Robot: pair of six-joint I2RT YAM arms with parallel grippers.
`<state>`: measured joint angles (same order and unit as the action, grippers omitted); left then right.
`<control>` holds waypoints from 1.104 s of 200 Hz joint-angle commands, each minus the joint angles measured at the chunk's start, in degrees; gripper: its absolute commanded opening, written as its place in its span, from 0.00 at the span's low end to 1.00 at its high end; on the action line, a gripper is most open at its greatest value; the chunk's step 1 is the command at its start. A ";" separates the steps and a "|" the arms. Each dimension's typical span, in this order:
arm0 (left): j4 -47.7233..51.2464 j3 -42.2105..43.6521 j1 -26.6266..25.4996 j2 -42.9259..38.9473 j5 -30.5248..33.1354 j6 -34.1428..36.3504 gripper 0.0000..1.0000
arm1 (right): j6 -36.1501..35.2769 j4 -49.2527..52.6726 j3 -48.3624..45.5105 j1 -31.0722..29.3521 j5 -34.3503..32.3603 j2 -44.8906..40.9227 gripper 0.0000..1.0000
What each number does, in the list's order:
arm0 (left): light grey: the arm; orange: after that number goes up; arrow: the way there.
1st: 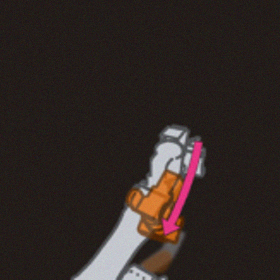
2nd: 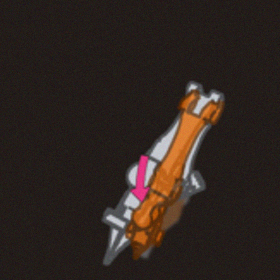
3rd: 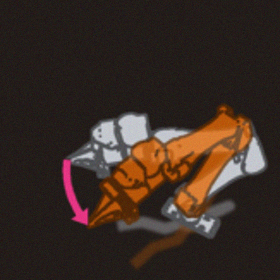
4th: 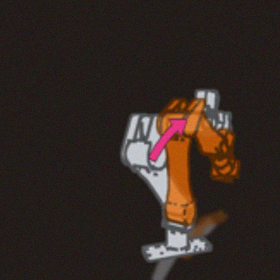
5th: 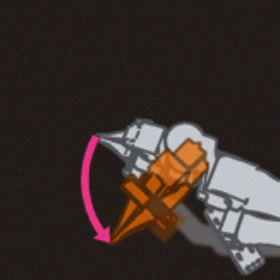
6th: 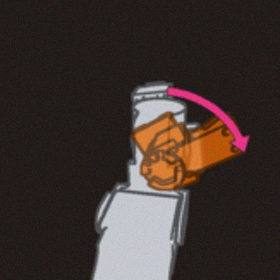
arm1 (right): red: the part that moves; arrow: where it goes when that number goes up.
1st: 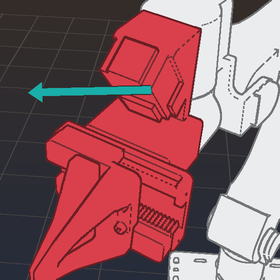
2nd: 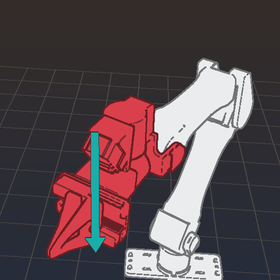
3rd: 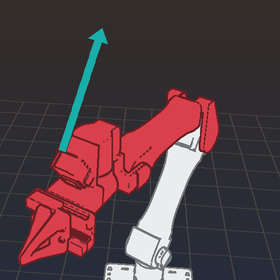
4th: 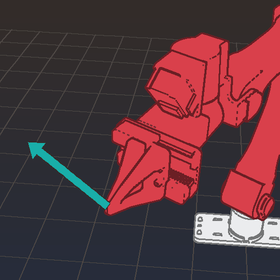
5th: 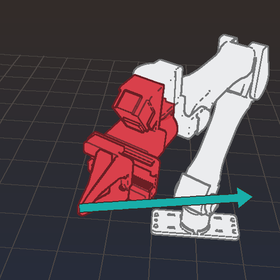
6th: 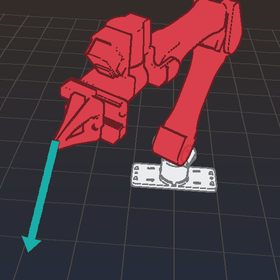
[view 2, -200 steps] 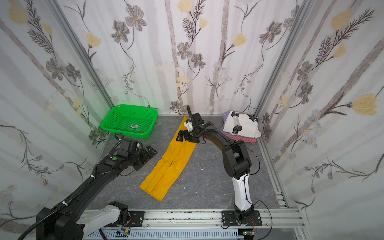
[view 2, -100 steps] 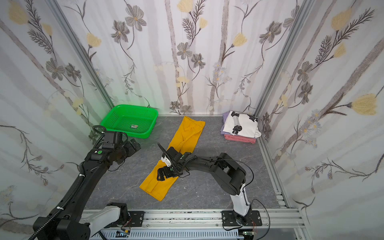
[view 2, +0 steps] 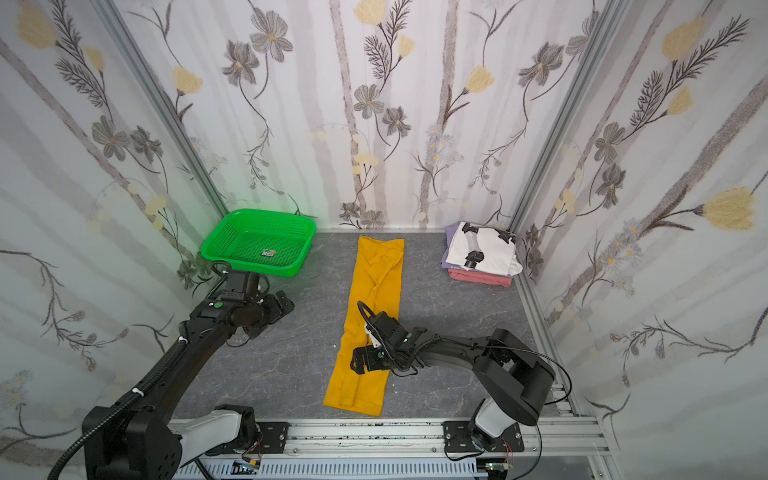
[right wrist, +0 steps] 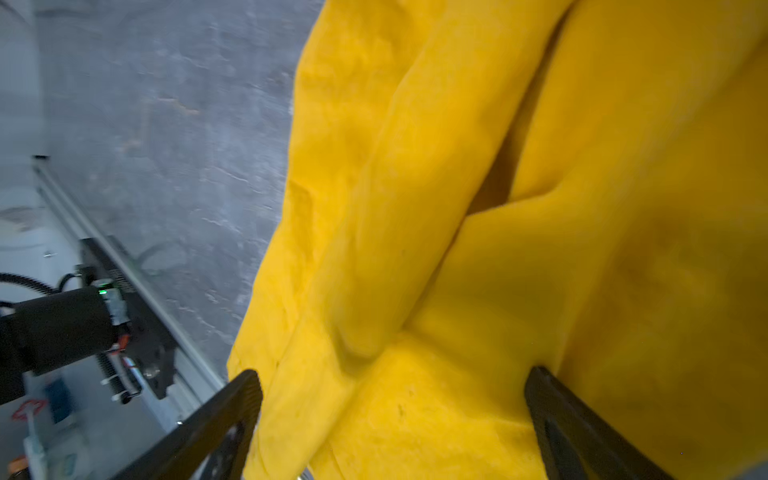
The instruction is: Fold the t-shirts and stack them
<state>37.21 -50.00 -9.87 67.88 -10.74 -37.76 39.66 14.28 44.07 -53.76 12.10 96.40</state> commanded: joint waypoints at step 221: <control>-12.74 6.53 -7.79 4.59 -6.81 -4.10 1.00 | 6.38 27.29 20.26 -10.23 -28.35 12.80 1.00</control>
<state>25.12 -44.03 -18.31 72.66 -16.88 -42.54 45.34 41.58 63.59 -63.88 -14.02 107.96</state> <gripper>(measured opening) 0.997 0.998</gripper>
